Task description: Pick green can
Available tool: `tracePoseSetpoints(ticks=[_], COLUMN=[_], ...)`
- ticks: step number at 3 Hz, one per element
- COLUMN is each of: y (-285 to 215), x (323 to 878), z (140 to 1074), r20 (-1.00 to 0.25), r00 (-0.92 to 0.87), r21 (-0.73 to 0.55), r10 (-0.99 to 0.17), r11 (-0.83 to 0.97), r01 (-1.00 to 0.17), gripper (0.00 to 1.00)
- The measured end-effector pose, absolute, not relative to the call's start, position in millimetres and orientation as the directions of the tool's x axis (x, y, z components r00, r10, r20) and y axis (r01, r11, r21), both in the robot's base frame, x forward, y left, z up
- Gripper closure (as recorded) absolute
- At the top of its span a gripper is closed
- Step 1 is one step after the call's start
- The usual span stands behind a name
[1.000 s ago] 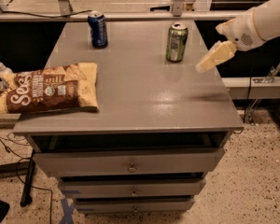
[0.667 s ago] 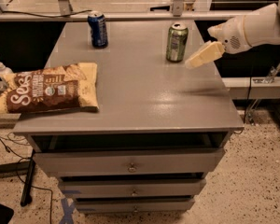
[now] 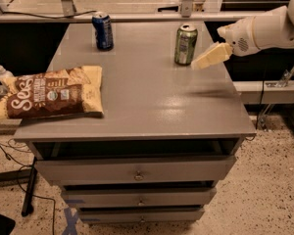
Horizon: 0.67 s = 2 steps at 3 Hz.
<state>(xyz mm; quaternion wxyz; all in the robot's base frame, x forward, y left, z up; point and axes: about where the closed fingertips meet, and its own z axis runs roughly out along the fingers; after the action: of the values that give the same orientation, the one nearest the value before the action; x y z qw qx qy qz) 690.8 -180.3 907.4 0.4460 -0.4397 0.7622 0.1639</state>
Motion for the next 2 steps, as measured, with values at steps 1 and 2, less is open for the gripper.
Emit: tracePoseSetpoints(ticks=[1,2], y=[-178.6,-182.1], x=[726.4,756.5], z=[902.6,892.8], r20=[-0.877,-0.926], r00=[-0.214,-0.214], r21=[-0.123,-0.068], r10=[-0.431,-0.311], r11=[0.631,0.696], r01=[-0.766,-0.715], gripper=[0.00,0.00])
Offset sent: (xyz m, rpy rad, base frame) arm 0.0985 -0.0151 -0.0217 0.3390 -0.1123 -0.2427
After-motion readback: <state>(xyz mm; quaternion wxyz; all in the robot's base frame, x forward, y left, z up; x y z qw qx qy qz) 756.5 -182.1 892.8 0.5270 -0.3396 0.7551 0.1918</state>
